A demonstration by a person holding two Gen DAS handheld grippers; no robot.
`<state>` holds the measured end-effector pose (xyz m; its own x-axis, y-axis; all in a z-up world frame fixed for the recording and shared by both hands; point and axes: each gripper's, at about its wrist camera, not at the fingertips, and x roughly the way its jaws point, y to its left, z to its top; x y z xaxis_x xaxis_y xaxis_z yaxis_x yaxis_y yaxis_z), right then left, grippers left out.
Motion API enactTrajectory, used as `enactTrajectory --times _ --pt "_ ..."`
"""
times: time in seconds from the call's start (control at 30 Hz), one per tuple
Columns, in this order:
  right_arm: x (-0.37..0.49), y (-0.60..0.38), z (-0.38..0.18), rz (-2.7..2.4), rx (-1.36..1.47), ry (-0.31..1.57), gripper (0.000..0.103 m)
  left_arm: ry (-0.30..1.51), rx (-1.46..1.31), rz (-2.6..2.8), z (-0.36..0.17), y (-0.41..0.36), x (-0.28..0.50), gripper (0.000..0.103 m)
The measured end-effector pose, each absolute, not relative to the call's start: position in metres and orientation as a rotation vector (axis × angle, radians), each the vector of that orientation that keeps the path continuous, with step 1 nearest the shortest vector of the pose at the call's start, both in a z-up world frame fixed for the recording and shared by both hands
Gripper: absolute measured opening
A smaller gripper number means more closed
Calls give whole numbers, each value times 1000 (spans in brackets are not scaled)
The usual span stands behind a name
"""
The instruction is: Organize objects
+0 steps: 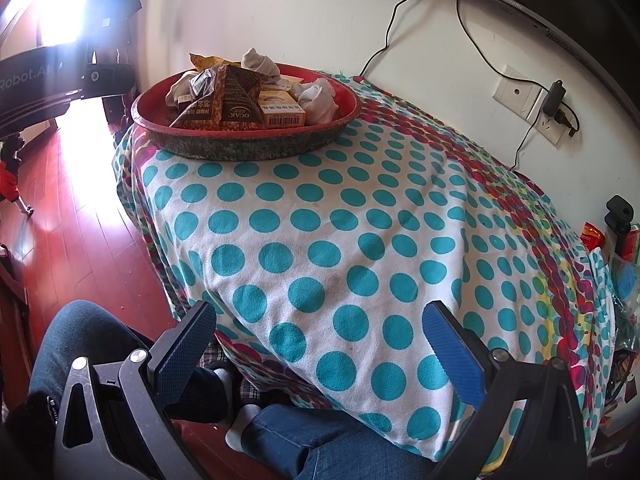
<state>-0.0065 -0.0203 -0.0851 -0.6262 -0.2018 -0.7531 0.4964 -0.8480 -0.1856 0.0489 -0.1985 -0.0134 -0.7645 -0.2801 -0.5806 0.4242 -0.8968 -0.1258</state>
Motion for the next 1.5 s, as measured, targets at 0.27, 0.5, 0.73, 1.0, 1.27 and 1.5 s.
enactTrajectory --times 0.27,0.5,0.73,1.0,1.27,1.5 --pt "-6 -20 -87 -2462 1079 534 103 354 809 -2619 -15 -198 49 86" --pt "-6 -21 -87 -2460 1083 534 103 353 813 -2619 -15 -198 49 86" --pt "-6 -19 -89 -2457 1093 528 103 355 818 -2620 -16 -197 49 86" --pt "-6 -18 -90 -2454 1097 526 103 357 820 -2621 -17 -197 49 86" --pt "-5 -19 -90 -2453 1099 528 103 356 823 -2622 -17 -197 49 86" --pt "-5 -19 -90 -2453 1099 527 103 360 828 -2621 -17 -197 49 86"
